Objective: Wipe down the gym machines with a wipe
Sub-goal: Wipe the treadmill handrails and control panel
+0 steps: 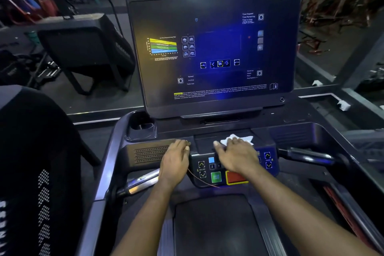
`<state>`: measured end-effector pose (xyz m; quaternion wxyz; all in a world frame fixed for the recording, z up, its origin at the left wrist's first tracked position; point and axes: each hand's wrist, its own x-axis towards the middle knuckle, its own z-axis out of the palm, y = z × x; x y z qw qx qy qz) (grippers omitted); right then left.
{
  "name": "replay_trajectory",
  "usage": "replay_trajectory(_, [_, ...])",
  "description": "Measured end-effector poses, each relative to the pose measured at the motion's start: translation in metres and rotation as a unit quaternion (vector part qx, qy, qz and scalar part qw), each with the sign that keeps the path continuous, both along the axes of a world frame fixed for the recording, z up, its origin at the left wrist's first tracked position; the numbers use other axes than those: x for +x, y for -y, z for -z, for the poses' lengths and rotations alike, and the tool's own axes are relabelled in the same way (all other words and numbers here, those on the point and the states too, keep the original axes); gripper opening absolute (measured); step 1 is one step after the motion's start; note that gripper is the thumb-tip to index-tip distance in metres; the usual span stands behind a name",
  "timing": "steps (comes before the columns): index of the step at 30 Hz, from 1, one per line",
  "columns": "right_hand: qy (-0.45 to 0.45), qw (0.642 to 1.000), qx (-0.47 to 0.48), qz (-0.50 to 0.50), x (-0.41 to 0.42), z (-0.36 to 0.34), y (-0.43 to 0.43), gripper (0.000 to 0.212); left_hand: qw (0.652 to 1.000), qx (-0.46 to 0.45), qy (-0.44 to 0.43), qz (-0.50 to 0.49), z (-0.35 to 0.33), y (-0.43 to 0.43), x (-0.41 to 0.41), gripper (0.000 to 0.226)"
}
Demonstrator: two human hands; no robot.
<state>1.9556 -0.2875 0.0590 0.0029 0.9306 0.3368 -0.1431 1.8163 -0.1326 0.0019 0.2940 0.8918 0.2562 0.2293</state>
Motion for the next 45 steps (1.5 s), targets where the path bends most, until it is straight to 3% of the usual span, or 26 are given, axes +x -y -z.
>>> replay_trajectory(7, [0.054, 0.989, 0.082, -0.114, -0.063, 0.015, -0.002, 0.097, 1.0, -0.017, -0.003, 0.007, -0.003, -0.009, -0.003, 0.025])
replay_trajectory(14, [0.067, 0.996, 0.025, 0.048, 0.02, 0.017, 0.034, 0.099, 0.999, -0.013, 0.011, 0.043, -0.02, 0.009, 0.021, 0.027])
replay_trajectory(16, [0.06, 0.998, 0.019, 0.029, 0.016, 0.017, 0.033, 0.089, 0.999, -0.007, -0.009, 0.052, -0.023, 0.014, 0.03, 0.027])
replay_trajectory(19, [0.058, 0.998, 0.007, 0.004, 0.013, 0.013, 0.045, 0.098, 0.996, -0.008, -0.064, 0.057, -0.018, 0.018, 0.04, 0.04])
replay_trajectory(21, [0.047, 0.999, -0.003, 0.027, 0.034, 0.008, 0.052, 0.093, 0.994, 0.002, -0.091, 0.057, -0.012, 0.022, 0.04, 0.044])
replay_trajectory(26, [-0.007, 0.999, -0.05, 0.017, 0.07, 0.002, 0.029, 0.089, 0.997, 0.007, -0.069, 0.033, -0.007, 0.025, 0.04, 0.034])
replay_trajectory(31, [-0.082, 0.996, -0.029, -0.003, 0.069, -0.006, 0.01, 0.091, 0.996, 0.011, -0.078, 0.029, -0.002, 0.023, 0.041, 0.037])
replay_trajectory(35, [-0.054, 0.997, -0.031, -0.052, 0.065, -0.004, 0.037, 0.086, 0.995, 0.004, -0.092, 0.029, -0.003, 0.024, 0.041, 0.051])
replay_trajectory(39, [0.0, 0.998, -0.06, -0.006, 0.071, -0.002, 0.059, 0.087, 0.995, 0.004, -0.097, 0.026, -0.002, 0.024, 0.041, 0.052])
replay_trajectory(45, [-0.061, 0.995, -0.032, 0.067, 0.09, 0.0, 0.035, 0.084, 0.994, -0.002, -0.104, 0.023, -0.005, 0.026, 0.04, 0.048])
